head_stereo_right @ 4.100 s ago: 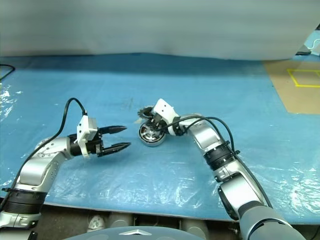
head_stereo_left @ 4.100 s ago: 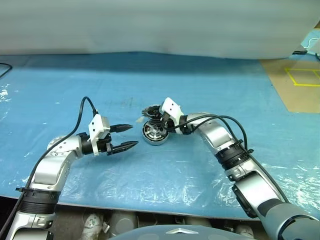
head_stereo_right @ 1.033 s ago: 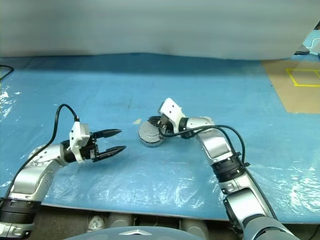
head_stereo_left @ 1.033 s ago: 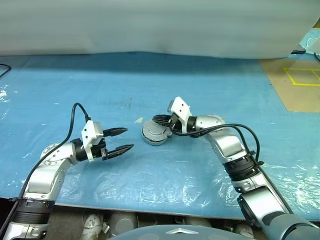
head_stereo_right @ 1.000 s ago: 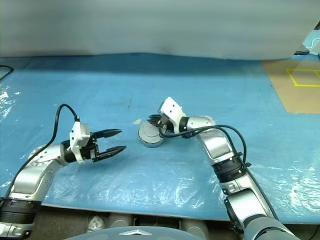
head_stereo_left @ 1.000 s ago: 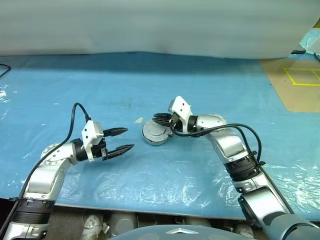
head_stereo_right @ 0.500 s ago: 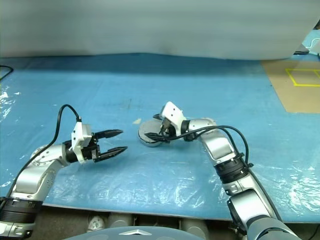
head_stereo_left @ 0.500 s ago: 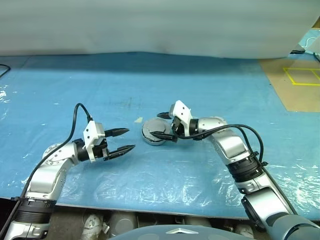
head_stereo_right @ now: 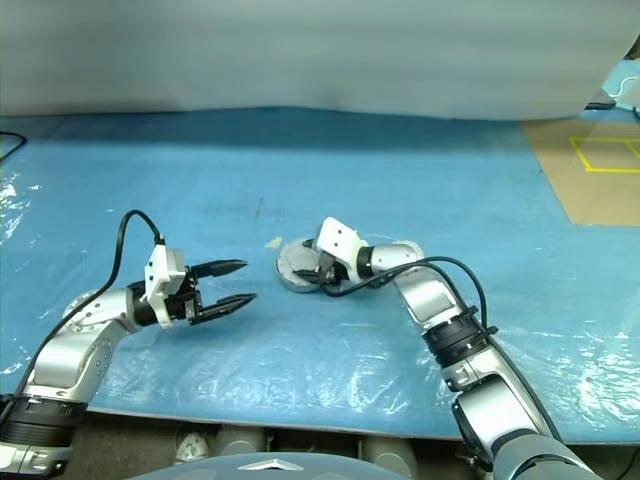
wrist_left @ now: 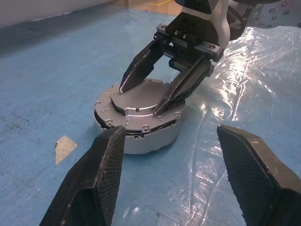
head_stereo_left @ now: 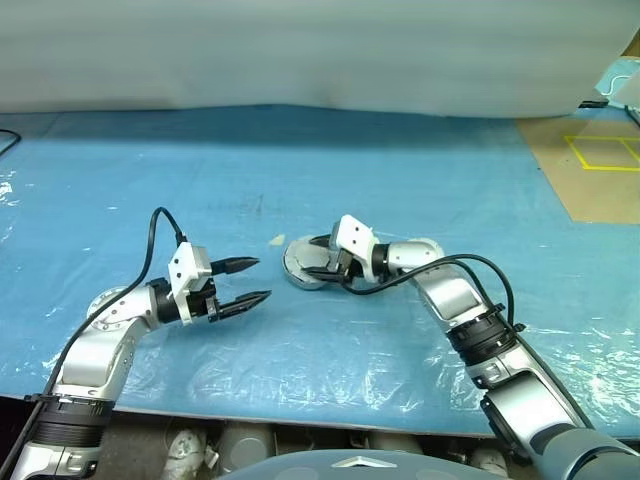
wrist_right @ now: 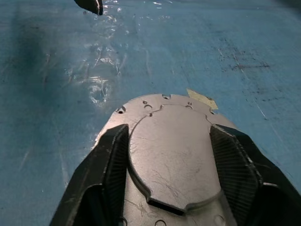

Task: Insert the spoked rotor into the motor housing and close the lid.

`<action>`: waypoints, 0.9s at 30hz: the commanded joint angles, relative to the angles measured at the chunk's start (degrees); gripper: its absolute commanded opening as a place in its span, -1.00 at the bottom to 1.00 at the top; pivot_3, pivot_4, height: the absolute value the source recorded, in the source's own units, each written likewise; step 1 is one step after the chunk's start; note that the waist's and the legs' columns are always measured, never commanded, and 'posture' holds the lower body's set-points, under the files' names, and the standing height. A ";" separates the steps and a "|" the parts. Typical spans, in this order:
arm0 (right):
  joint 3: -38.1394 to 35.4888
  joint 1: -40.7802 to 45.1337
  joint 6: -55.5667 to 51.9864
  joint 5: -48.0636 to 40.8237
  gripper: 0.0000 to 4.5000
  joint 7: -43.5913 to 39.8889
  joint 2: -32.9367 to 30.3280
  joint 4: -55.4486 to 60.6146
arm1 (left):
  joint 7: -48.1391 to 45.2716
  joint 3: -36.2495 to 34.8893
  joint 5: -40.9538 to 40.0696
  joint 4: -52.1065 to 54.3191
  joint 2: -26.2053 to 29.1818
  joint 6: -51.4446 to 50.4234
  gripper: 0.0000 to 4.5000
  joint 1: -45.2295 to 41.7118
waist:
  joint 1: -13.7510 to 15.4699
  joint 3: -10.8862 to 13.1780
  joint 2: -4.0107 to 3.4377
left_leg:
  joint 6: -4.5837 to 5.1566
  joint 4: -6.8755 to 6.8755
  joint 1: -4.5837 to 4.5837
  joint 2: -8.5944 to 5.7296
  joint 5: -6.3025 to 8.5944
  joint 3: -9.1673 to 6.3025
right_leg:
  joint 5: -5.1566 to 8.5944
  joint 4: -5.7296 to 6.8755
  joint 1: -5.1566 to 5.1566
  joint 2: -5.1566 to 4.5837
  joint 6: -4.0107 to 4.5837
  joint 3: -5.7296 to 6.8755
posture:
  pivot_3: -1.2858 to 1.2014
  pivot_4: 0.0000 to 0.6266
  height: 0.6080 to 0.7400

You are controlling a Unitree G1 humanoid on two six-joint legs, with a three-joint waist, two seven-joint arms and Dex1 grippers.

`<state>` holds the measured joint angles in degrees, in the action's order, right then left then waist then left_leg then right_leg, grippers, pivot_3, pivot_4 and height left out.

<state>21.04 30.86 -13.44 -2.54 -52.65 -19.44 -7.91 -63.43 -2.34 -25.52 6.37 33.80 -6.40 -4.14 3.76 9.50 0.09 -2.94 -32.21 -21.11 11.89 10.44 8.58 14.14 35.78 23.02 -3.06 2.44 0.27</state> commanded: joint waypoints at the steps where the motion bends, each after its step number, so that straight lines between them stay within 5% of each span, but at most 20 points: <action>1: -0.09 -0.29 -2.22 -0.03 -0.37 0.56 0.53 0.82 | 0.06 -0.32 -0.20 0.97 0.08 0.85 0.45 -0.17 | 0.03 0.00 0.00 | 0.00 0.00 0.00 0.00 0.00 0.00 | 0.00 0.00 0.00 0.00 0.00 0.00 | 0.03 -0.52 1.00; 16: -2.34 1.02 -4.72 -2.21 -0.37 0.38 0.47 5.12 | -0.03 -0.08 0.06 0.25 0.05 0.97 0.45 -1.25 | 0.05 0.00 0.00 | 0.00 0.00 -0.02 0.00 0.00 0.00 | 0.00 -0.02 0.00 -0.01 0.00 0.00 | 0.03 -0.52 1.00; 20: -2.40 1.43 -2.91 -1.12 0.01 1.04 0.24 3.49 | -0.15 0.05 0.13 -0.02 0.05 1.15 0.45 -1.49 | 0.05 0.00 0.00 | 0.00 0.04 -0.04 -0.01 0.00 0.00 | 0.00 -0.04 0.03 0.00 0.00 0.01 | 0.03 -0.52 1.00; 24: -1.36 0.86 -3.37 0.33 0.64 1.69 -0.13 3.72 | -0.24 0.27 0.21 -0.13 0.01 1.22 0.45 -1.58 | 0.05 0.00 0.00 | -0.01 0.04 -0.05 -0.01 0.00 0.00 | 0.00 -0.05 0.04 0.00 0.00 0.00 | 0.03 -0.52 1.00; 27: -1.05 0.41 -3.03 0.92 0.64 2.04 -0.15 3.47 | -0.24 0.38 0.32 -0.17 -0.02 1.28 0.45 -1.57 | 0.02 0.00 0.00 | -0.01 0.04 -0.05 -0.01 0.00 0.00 | 0.00 -0.04 0.04 0.00 0.00 0.01 | 0.03 -0.52 1.00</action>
<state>19.94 30.97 -17.47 -1.92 -50.92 -19.61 -5.64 -63.48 -1.81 -25.10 5.30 33.77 -6.15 -5.44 3.78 9.50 0.09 -2.95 -32.17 -21.16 11.88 10.44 8.59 14.14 35.74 23.06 -3.06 2.44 0.27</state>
